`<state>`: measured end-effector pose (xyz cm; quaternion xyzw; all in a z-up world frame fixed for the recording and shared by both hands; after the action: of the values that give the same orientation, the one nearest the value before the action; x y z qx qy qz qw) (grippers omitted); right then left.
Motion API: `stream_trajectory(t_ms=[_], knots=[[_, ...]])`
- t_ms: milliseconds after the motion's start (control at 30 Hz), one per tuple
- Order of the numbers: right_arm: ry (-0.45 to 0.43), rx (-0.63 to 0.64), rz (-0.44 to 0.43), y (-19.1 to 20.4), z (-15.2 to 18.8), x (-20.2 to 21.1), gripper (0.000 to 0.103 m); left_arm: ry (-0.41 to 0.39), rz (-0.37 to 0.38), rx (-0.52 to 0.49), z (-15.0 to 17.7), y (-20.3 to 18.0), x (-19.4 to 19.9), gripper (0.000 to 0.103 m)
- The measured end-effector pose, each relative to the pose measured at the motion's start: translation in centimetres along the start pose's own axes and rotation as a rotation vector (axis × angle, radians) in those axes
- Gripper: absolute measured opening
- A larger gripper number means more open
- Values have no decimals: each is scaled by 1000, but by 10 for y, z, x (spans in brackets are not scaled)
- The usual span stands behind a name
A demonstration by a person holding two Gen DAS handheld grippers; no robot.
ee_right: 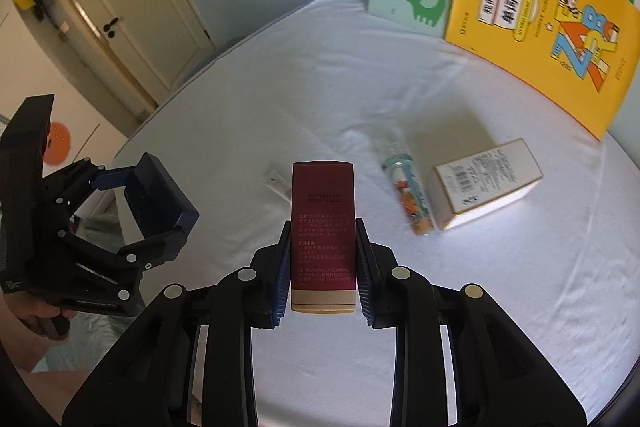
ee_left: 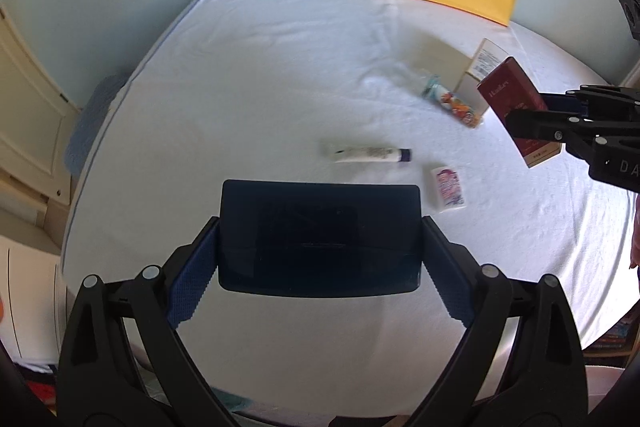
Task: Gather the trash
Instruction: 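Carry both boxes over the teal bin and open both grippers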
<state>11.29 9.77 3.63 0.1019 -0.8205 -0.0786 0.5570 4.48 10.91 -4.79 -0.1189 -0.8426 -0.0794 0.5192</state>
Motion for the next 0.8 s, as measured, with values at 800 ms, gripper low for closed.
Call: stream_trajectory(t_ms=[800], knots=[[145, 513, -316, 257, -42, -84, 29, 21, -220, 477, 159, 185, 60, 92]])
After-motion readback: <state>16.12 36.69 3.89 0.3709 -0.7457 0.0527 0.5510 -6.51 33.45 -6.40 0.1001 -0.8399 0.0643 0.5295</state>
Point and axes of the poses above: each gripper's, at about its wrist camera, not at the fingertips, and x roughly against the way its jaws point, y to its left, z to its underside, the point moved 1 cm from there along -x, roughly the way its jaws point, and after that the axes turned 2 degrees about -x, right-handed, at the moved point
